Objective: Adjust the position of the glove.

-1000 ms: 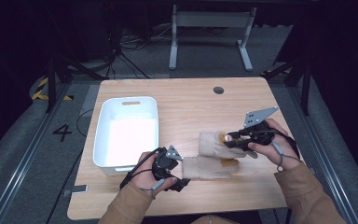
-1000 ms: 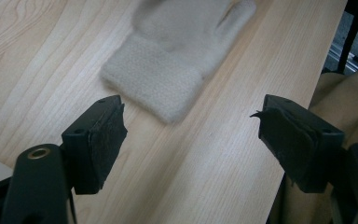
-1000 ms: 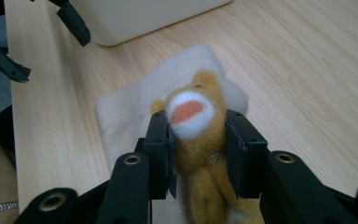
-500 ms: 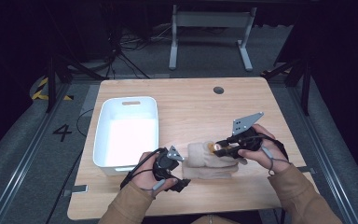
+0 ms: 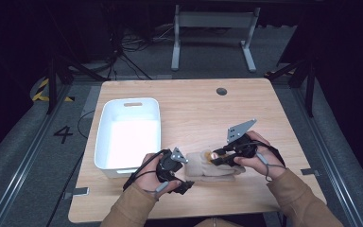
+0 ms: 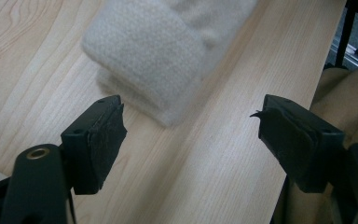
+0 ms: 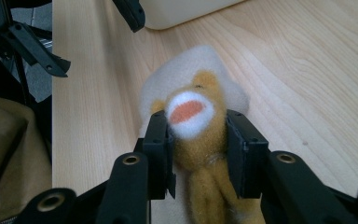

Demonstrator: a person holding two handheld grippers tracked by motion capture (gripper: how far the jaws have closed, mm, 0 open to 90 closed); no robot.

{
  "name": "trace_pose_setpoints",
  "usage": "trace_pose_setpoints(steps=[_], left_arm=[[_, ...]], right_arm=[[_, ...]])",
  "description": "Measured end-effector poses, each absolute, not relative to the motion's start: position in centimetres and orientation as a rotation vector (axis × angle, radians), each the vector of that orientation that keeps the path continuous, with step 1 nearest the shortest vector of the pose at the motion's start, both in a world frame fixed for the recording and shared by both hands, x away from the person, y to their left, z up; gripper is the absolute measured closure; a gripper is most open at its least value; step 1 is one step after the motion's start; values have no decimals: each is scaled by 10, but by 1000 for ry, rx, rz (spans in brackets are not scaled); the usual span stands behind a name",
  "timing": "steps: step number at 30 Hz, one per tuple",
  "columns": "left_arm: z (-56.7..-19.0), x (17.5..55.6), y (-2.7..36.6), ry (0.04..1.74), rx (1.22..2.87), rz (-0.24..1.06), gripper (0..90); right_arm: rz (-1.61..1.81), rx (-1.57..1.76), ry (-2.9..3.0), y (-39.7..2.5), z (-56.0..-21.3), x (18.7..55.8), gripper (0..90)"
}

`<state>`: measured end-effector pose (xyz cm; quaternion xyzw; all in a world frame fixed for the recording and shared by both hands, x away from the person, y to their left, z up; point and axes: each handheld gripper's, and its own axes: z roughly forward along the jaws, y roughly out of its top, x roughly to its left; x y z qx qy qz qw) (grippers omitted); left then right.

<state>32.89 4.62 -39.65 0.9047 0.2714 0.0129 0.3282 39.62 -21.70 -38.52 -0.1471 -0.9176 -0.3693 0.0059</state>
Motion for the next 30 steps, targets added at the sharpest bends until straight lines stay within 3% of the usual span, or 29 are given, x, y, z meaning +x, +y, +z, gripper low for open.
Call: trace_pose_setpoints(steps=[8, 12, 24, 30], left_arm=[[-396, 330, 44, 700, 2372, 28, 223], [-396, 332, 43, 702, 2362, 28, 163], [-393, 335, 42, 746, 2402, 58, 166], [-390, 338, 41, 727, 2421, 68, 187]], right_arm=[[-1078, -491, -2912, -215, -396, 396, 638], [-1039, -493, -2942, -214, -400, 396, 630], [-958, -423, -3055, -206, -414, 393, 581], [-1029, -403, -3073, -207, -413, 391, 442]])
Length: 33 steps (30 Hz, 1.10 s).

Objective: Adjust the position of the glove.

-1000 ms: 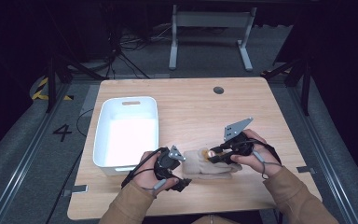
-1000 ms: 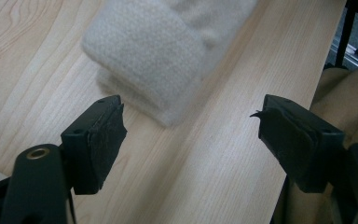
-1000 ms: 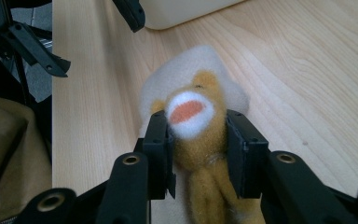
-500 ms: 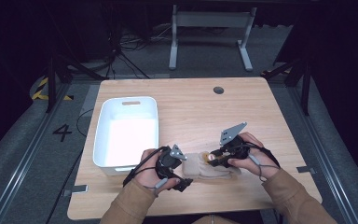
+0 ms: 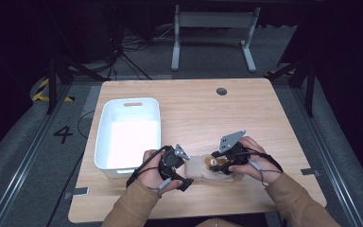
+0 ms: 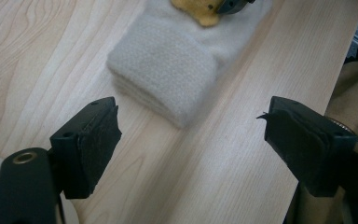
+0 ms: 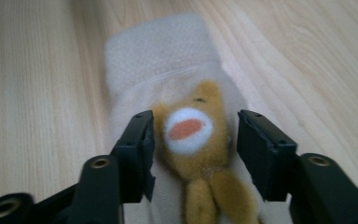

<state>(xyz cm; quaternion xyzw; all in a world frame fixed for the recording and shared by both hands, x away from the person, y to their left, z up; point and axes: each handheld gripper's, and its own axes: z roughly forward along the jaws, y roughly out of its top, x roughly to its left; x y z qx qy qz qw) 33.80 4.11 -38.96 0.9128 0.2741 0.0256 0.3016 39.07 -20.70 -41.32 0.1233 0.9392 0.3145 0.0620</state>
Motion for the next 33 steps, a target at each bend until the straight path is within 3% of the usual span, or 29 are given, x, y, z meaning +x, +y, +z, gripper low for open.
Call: trace_pose_setpoints(steps=[14, 33], left_arm=[[-384, 346, 32, 708, 2407, 89, 221], [-378, 357, 28, 731, 2387, 93, 241]], right_arm=[[1171, 559, 2607, -236, -385, 383, 432], [1181, 898, 2380, -303, -367, 385, 459]])
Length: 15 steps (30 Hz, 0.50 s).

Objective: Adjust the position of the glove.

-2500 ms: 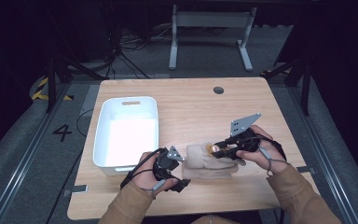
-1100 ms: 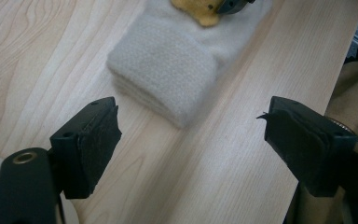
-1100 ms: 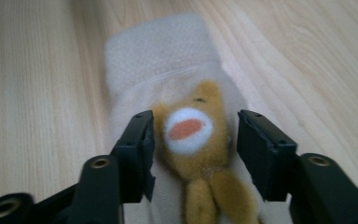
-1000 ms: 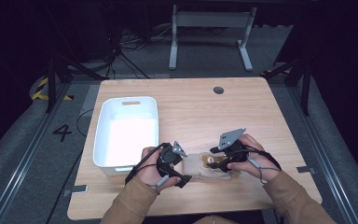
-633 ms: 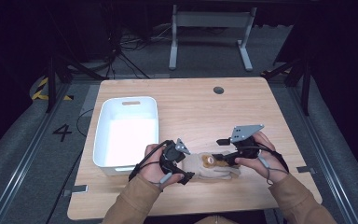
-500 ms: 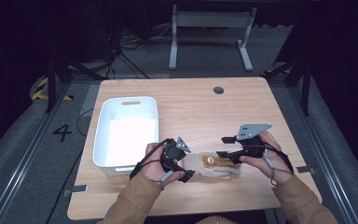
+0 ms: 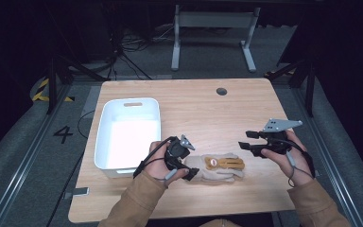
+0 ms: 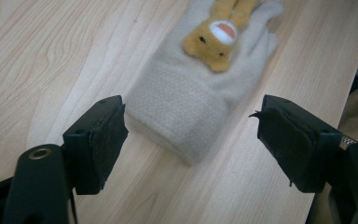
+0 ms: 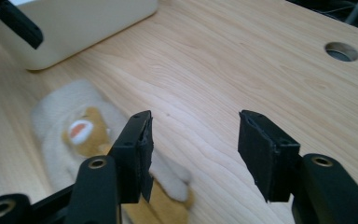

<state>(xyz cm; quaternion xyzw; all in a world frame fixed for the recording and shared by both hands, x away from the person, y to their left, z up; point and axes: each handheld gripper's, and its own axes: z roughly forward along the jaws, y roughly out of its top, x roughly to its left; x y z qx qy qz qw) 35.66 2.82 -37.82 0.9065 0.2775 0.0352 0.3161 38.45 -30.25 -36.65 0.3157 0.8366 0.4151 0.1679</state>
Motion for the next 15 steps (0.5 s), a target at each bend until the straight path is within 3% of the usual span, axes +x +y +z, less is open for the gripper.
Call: trace_pose_setpoints(steps=[15], left_arm=[[-379, 358, 28, 707, 2367, 90, 251]], right_arm=[[1090, 1084, 2276, -349, -377, 402, 469]])
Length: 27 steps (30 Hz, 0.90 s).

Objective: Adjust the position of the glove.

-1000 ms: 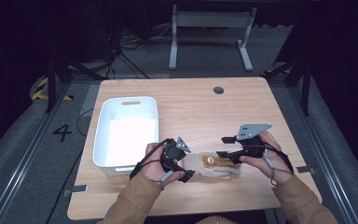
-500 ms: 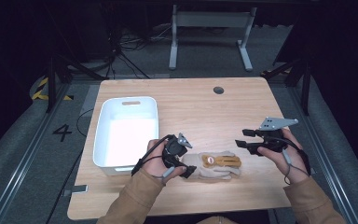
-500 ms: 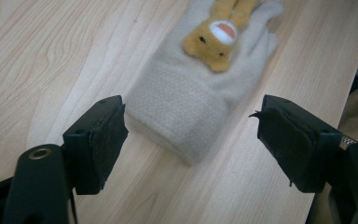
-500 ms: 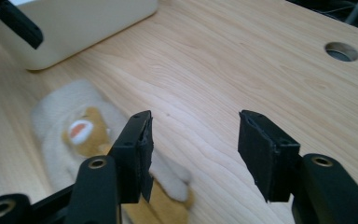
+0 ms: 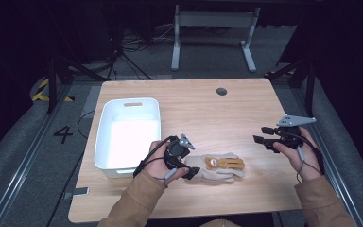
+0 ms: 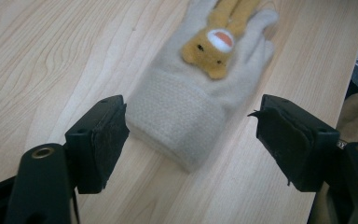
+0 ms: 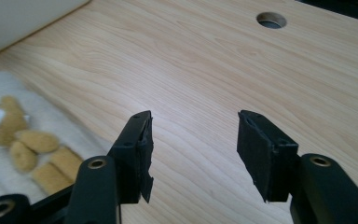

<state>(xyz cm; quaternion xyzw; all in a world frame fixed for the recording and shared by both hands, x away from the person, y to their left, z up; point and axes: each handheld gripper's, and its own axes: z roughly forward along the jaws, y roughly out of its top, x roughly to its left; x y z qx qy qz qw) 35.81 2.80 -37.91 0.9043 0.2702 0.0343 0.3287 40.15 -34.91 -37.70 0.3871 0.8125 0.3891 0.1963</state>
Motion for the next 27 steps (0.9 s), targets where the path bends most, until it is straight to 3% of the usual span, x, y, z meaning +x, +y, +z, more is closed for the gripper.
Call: trace_pose_setpoints(steps=[27], left_arm=[[-393, 365, 17, 629, 2347, 73, 251]], right_arm=[[1020, 1263, 2254, -393, -417, 418, 461]])
